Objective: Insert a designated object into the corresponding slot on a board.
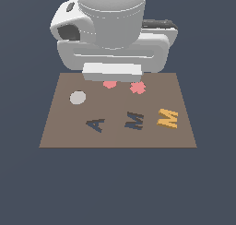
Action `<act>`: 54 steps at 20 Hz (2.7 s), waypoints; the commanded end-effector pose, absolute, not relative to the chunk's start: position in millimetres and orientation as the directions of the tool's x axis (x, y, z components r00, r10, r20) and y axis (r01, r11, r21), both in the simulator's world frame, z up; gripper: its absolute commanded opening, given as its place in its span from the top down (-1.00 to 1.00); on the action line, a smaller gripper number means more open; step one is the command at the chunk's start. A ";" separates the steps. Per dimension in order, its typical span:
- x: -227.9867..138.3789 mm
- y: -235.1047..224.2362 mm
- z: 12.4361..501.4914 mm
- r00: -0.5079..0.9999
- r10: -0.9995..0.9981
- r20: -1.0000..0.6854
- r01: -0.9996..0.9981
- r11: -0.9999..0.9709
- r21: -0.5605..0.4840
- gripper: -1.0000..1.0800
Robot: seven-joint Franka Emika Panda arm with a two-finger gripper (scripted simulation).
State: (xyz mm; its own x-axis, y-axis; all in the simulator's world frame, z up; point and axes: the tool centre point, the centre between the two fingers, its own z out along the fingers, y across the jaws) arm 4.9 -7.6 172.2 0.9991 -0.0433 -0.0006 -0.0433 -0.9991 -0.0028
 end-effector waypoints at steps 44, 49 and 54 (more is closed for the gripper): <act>65.9 149.1 60.3 0.377 0.926 0.001 0.926 -0.377 -0.001 -0.92; 61.8 160.6 52.8 0.299 0.954 0.001 0.954 -0.299 0.000 -0.92; 59.7 164.6 50.0 0.270 0.963 0.000 0.963 -0.270 0.000 -0.92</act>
